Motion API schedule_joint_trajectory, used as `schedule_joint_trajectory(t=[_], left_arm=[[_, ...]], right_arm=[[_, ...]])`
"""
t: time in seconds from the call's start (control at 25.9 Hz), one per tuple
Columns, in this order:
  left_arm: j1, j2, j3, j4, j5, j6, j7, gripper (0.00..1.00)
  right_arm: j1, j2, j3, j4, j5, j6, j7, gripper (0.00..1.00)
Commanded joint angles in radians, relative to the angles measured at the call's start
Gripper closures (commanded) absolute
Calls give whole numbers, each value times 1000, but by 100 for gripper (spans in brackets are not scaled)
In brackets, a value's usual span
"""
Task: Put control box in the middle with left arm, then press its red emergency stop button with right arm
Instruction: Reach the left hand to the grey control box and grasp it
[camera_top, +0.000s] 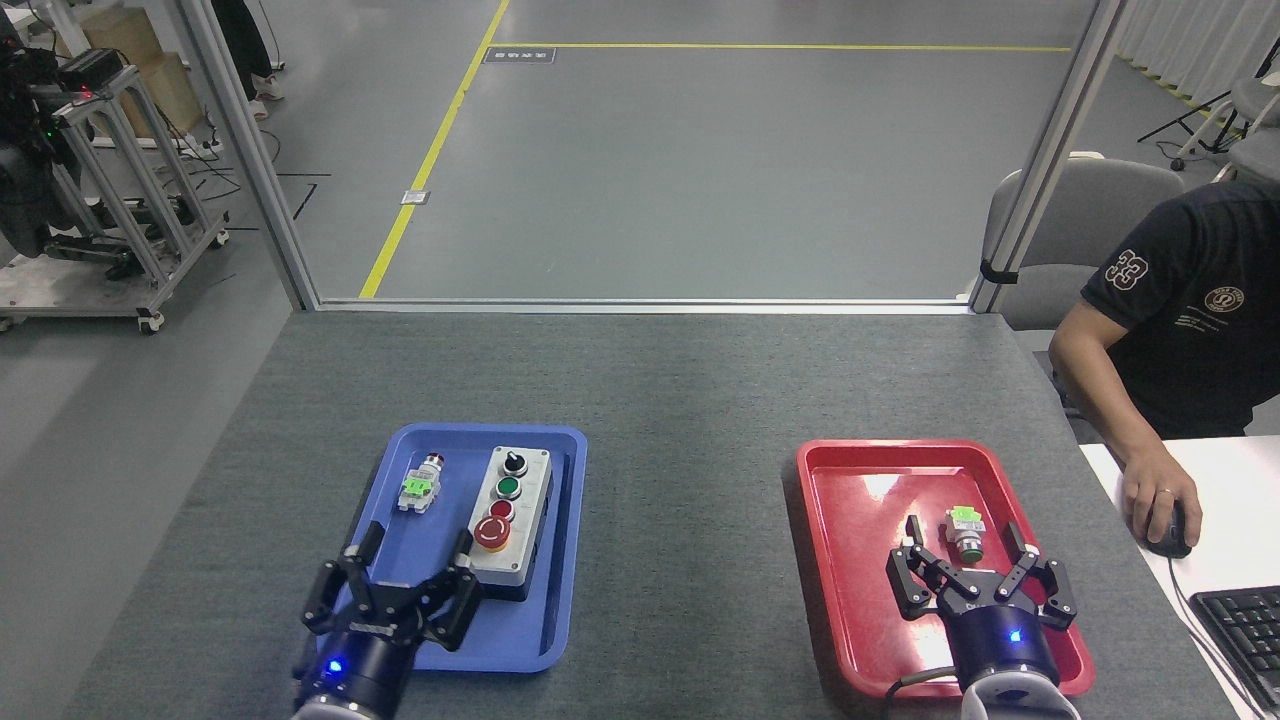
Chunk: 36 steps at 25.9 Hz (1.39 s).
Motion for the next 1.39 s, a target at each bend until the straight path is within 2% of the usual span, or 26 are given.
schedule_joint_trajectory(t=[0.0,0.15,0.58,0.85,1.35], left_arm=[[-31,-60,-125,121,-171,143,-12,1],[-75,-117,-132,263,-204,171,-12,1],[-195,-104,-131,391,-197,179,-11,1],[-292,-103,-128,549,-191,189,-5,1],[-404,-92,-128,730,-191,189,3,1]], right_arm=[[1,-1,0,0,0,-1,-1,0],[1,2,2,2,-14,-1,-1,0],[-2,5,0,3,-28,1,-1,0],[-2,5,0,5,-28,1,0,0],[-2,2,0,5,-28,1,-1,0]])
